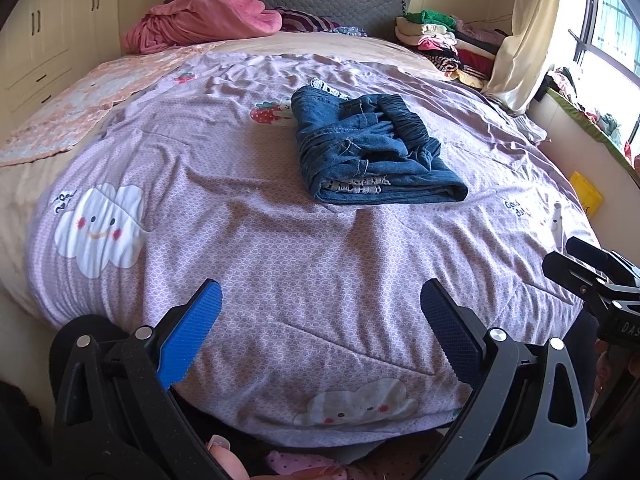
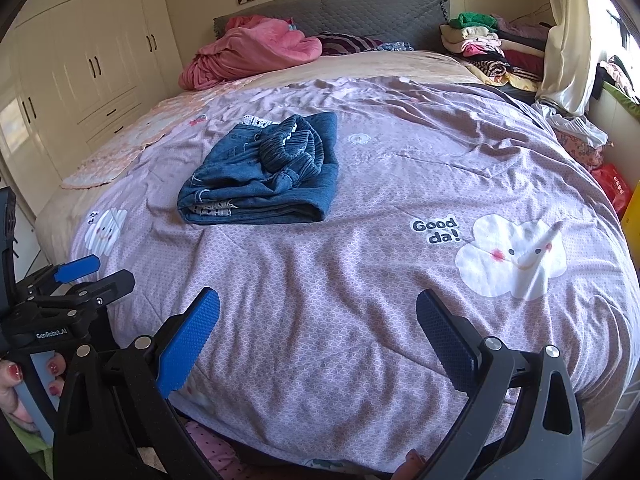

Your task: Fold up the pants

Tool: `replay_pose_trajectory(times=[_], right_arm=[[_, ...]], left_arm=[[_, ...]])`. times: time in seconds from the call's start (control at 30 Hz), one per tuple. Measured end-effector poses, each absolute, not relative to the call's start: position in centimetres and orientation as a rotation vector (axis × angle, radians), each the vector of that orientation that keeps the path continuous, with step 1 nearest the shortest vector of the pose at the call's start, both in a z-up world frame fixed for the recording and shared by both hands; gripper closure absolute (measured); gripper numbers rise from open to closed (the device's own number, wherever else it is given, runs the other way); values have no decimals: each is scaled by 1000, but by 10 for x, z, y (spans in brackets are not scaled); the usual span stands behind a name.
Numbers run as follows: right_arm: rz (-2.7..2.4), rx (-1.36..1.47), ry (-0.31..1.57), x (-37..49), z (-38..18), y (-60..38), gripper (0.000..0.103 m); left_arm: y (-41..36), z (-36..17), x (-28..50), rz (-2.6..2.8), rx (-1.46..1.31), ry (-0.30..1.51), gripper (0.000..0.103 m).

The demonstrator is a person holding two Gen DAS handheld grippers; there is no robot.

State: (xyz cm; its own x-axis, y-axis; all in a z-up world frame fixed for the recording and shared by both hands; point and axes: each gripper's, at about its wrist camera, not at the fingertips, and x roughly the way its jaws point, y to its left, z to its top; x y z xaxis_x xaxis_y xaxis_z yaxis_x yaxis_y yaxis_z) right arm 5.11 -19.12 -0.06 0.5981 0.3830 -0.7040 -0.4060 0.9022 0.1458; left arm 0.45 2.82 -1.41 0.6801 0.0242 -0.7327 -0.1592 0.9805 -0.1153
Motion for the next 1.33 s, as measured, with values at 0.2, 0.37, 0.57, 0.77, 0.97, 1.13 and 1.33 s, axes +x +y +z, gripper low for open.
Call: replay_pose_trajectory(times=[0.2, 0.37, 0.57, 0.77, 0.97, 1.13, 1.33], right_arm=[[455, -34, 812, 52, -2, -192, 5], [452, -36, 819, 55, -5, -193, 5], [437, -34, 826, 62, -9, -198, 5], [395, -4, 838, 79, -14, -215, 5], [338, 17, 850, 102, -19, -235, 5], [210, 22, 828, 140, -19, -281, 5], [11, 52, 865, 225, -23, -375, 5]], left_arm=[[28, -14, 4, 111, -169, 826, 10], [32, -16, 6, 124, -166, 842, 10], [31, -19, 10, 125, -155, 855, 10], [36, -25, 21, 144, -173, 883, 10], [47, -27, 38, 148, -191, 894, 10], [98, -13, 72, 198, -229, 841, 10], [207, -36, 160, 435, -196, 934, 10]])
